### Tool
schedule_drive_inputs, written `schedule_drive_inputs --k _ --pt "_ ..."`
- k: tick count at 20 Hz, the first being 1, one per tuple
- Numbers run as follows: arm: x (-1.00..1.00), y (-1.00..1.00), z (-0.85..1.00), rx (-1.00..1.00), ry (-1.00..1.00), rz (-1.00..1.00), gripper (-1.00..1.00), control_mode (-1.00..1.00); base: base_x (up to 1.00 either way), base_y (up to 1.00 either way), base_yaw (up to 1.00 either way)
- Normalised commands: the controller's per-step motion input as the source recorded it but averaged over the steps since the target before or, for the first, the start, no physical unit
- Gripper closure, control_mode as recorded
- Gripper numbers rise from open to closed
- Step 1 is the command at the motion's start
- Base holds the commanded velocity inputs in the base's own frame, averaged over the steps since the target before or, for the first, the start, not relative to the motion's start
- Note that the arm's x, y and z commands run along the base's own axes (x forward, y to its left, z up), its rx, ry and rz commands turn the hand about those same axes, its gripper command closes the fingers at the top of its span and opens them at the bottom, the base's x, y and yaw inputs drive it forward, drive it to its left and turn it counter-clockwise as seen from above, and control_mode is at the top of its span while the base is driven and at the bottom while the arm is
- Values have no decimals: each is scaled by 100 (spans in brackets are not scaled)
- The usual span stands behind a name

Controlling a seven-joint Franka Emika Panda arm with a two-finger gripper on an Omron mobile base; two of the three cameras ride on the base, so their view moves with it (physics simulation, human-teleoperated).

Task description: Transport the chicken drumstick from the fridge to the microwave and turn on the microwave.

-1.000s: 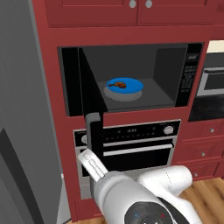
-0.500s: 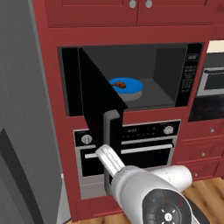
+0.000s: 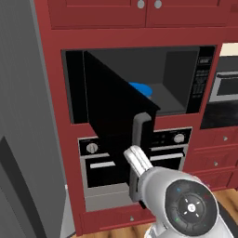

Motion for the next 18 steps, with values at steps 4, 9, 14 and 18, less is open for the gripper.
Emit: schedule_drive_inputs --k 4,9,14,18 --pt "31 -51 -18 0 0 -10 -100 -100 0 0 0" --pt "33 -50 -16 0 0 -9 -100 -100 0 0 0" --pt "31 -48 -14 0 0 -8 -100 -100 0 0 0" --pt "35 -42 -13 0 0 -9 -100 -100 0 0 0"
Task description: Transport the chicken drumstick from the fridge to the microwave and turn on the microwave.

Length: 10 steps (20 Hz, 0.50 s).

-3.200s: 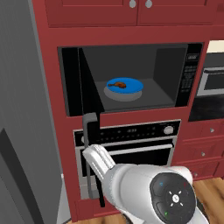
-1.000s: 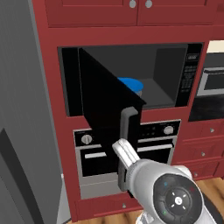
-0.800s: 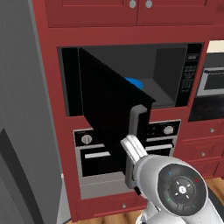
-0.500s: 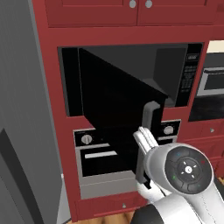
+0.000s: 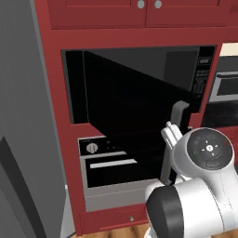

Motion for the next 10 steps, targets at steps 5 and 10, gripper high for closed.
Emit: schedule_drive_inputs --k 5,10 --pt "39 -39 -10 0 0 -10 -100 -100 0 0 0" --pt "45 -37 -9 0 0 -11 -100 -100 0 0 0"
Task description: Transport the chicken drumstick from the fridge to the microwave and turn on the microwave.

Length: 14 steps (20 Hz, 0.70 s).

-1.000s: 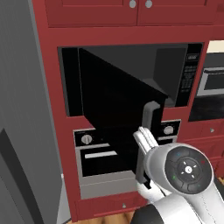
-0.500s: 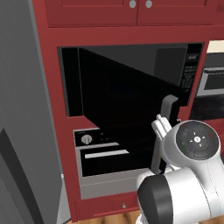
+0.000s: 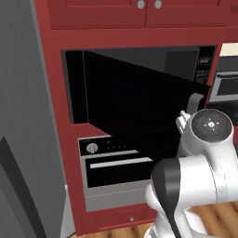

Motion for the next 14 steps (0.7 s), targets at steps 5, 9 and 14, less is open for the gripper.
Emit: schedule_drive_inputs --k 5,9,14 --pt "50 -35 -12 0 -1 -11 -100 -100 0 0 0" --pt "53 -34 -15 -1 -3 -10 -100 -100 0 0 0" --pt "55 -36 -13 -1 -4 -9 -100 -100 0 0 0"
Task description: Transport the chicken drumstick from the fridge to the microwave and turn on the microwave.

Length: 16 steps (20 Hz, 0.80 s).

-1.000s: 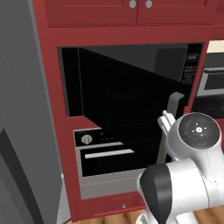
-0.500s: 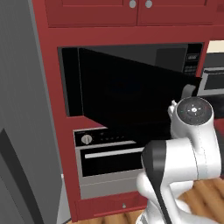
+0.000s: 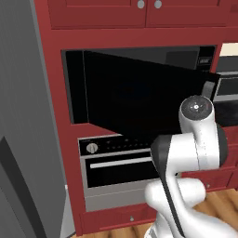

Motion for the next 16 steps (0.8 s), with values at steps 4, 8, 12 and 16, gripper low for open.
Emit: schedule_drive_inputs --k 4,8,12,16 --pt "58 -39 -5 0 -2 -8 -100 -100 0 0 0" --pt "58 -39 0 0 0 -7 -100 -100 0 0 0" --pt "57 -38 0 0 0 -7 -100 -100 0 0 0" --pt "61 -35 2 0 0 -5 -100 -100 0 0 0"
